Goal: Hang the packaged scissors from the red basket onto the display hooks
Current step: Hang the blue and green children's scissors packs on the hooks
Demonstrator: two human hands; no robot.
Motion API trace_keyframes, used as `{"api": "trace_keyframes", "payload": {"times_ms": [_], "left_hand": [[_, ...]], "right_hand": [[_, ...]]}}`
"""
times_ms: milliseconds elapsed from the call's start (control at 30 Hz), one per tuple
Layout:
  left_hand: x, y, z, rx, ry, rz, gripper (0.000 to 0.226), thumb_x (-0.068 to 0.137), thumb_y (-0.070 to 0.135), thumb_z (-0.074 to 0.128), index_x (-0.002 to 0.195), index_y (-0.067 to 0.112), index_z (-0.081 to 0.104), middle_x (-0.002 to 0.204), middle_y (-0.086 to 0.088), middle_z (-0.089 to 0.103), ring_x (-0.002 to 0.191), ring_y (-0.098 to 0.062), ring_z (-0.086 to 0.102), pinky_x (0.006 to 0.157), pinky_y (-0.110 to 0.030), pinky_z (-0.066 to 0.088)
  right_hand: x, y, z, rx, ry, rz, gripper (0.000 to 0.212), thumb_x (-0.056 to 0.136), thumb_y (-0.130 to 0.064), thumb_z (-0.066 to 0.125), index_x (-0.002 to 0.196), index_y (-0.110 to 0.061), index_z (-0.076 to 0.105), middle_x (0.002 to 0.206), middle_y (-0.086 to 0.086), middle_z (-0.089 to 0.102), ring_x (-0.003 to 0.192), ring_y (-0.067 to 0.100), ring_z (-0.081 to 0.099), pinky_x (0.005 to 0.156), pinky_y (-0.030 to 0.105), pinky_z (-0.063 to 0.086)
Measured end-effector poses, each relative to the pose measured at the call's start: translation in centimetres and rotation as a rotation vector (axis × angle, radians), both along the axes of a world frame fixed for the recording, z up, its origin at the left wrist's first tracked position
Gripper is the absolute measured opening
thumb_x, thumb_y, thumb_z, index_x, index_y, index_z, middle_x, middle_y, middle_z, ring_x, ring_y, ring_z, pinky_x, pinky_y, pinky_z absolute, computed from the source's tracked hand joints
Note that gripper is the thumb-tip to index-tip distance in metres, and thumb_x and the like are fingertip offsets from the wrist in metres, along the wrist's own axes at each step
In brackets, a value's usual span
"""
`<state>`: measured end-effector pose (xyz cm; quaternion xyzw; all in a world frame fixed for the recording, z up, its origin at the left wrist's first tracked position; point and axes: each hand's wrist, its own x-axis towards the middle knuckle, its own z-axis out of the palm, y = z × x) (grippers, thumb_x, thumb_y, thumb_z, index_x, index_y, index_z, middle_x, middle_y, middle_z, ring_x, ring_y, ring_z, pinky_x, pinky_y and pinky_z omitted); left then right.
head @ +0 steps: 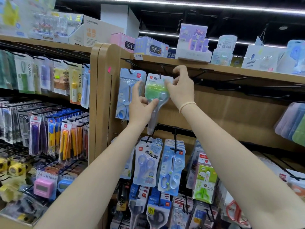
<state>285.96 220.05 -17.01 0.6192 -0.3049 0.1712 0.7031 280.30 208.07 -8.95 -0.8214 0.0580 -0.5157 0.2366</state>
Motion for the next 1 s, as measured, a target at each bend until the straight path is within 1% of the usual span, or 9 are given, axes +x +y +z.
{"api": "trace_keyframes", "payload": {"times_ms": [100,200,367,500,633,700,800,867,1000], "left_hand": [[1.3,-0.3,-0.4,0.162,-0.116,0.036,0.073,0.098,0.021,0.068,0.158,0.036,0.031,0.077,0.001,0.059,0.07,-0.013,0.06,0.069,-0.029,0.059],[2.5,-0.7,-0.3,0.28,-0.105,0.037,0.07,0.101,0.026,0.064,0.158,0.043,0.028,0.08,-0.007,0.059,0.081,-0.029,0.066,0.076,-0.049,0.061],[3.0,-1.0,0.2,0.427,-0.098,0.07,0.068,0.105,0.038,0.054,0.161,0.042,0.017,0.102,-0.007,0.062,0.086,-0.024,0.063,0.08,-0.044,0.059],[1.7,0.3,-1.3,0.42,-0.218,0.213,0.053,0.106,0.041,0.048,0.156,0.031,0.035,0.124,-0.008,0.064,0.103,-0.022,0.06,0.08,-0.038,0.05],[-2.0,1.9,-7.2,0.31,-0.349,0.407,0.038,0.103,0.037,0.048,0.133,0.016,0.061,0.091,0.005,0.058,0.077,-0.001,0.046,0.065,-0.021,0.031],[-4.0,2.6,-12.5,0.293,-0.437,0.407,0.037,0.101,0.034,0.049,0.12,0.009,0.068,0.086,0.002,0.064,0.072,0.001,0.044,0.061,-0.016,0.03],[-6.8,3.9,-23.3,0.489,-0.416,0.323,0.037,0.1,0.035,0.048,0.111,0.009,0.071,0.085,0.0,0.07,0.063,-0.009,0.057,0.051,-0.021,0.038],[-8.4,5.1,-31.2,0.758,-0.275,0.261,0.042,0.099,0.042,0.043,0.114,0.013,0.068,0.095,-0.002,0.069,0.075,-0.02,0.068,0.052,-0.03,0.047],[-10.8,8.1,-44.1,1.199,0.08,0.072,0.069,0.091,0.058,0.037,0.14,0.011,0.05,0.129,-0.01,0.057,0.118,-0.033,0.06,0.084,-0.044,0.056]], "right_hand": [[0.4,-1.0,-1.6,-0.256,0.091,-0.09,0.049,0.096,-0.028,0.065,0.142,-0.026,0.047,0.119,0.006,0.047,0.098,0.016,0.054,0.071,0.024,0.05],[1.1,-2.3,-2.7,-0.269,0.224,-0.113,0.059,0.099,-0.039,0.059,0.153,-0.036,0.035,0.146,0.012,0.035,0.13,0.026,0.044,0.084,0.03,0.045],[1.3,-3.0,-3.3,-0.225,0.348,-0.099,0.068,0.1,-0.046,0.054,0.157,-0.045,0.017,0.16,0.012,0.023,0.144,0.031,0.032,0.103,0.046,0.045],[-0.3,-2.5,-5.2,-0.271,0.231,-0.11,0.058,0.101,-0.045,0.051,0.154,-0.031,0.032,0.15,0.013,0.037,0.136,0.03,0.039,0.104,0.046,0.043],[-3.8,-0.5,-11.7,-0.295,-0.059,-0.073,0.032,0.098,-0.032,0.051,0.12,-0.013,0.062,0.111,0.007,0.061,0.102,0.024,0.055,0.084,0.04,0.044],[-5.9,0.9,-17.1,-0.223,-0.077,0.063,0.022,0.099,-0.025,0.05,0.1,-0.008,0.065,0.091,0.004,0.061,0.083,0.02,0.055,0.073,0.035,0.044],[-9.0,2.0,-27.0,-0.064,0.173,0.171,0.033,0.102,-0.033,0.043,0.088,-0.011,0.063,0.069,-0.006,0.05,0.059,0.011,0.046,0.053,0.03,0.039],[-10.9,1.9,-34.5,0.064,0.415,0.16,0.036,0.103,-0.038,0.041,0.085,-0.014,0.061,0.06,-0.01,0.047,0.052,0.011,0.045,0.05,0.033,0.039],[-14.7,0.9,-48.7,0.362,0.92,0.07,0.026,0.102,-0.035,0.052,0.093,-0.014,0.064,0.077,0.0,0.065,0.072,0.02,0.062,0.069,0.043,0.052]]}}
